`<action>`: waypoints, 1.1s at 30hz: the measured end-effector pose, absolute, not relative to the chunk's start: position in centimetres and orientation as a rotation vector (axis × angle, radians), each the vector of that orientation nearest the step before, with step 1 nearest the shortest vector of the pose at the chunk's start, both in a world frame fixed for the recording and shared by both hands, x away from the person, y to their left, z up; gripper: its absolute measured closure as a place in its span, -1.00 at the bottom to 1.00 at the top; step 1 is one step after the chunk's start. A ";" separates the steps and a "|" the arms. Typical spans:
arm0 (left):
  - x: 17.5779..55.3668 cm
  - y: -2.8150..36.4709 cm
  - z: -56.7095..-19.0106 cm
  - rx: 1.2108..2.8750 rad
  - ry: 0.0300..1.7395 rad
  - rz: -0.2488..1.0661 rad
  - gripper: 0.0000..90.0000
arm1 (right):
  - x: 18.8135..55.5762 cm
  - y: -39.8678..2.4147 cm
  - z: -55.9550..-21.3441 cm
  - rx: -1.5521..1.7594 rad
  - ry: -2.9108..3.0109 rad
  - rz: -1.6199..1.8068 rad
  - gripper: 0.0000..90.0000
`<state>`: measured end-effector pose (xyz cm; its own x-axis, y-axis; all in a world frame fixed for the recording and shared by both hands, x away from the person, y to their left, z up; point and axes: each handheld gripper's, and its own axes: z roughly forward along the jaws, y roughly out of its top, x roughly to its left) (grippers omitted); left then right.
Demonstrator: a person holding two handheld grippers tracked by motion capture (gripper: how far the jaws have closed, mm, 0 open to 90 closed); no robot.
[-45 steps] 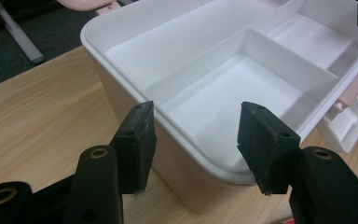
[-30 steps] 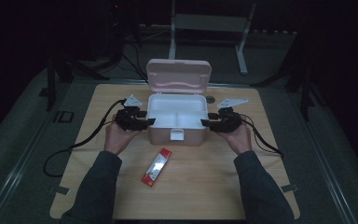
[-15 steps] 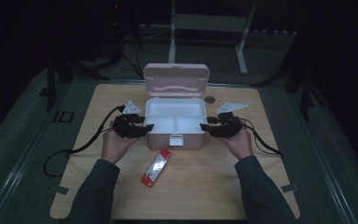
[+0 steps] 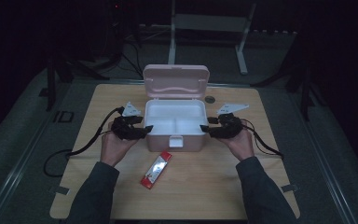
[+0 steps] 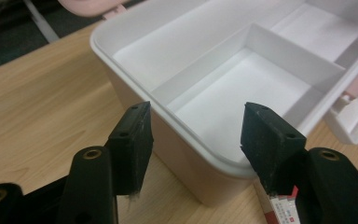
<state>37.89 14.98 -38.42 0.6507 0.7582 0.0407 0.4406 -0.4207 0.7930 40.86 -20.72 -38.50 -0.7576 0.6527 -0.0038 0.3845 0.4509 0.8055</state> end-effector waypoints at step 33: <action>30.6 10.1 -46.9 2.339 0.870 0.340 -0.15 | 34.7 -22.6 -36.3 0.725 2.335 1.164 -0.04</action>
<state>30.62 10.11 -46.95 0.7509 0.6599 0.0261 0.5023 -0.5963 0.6262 34.73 -22.56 -36.27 -0.7707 0.6210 -0.1429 0.2594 0.5107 0.8197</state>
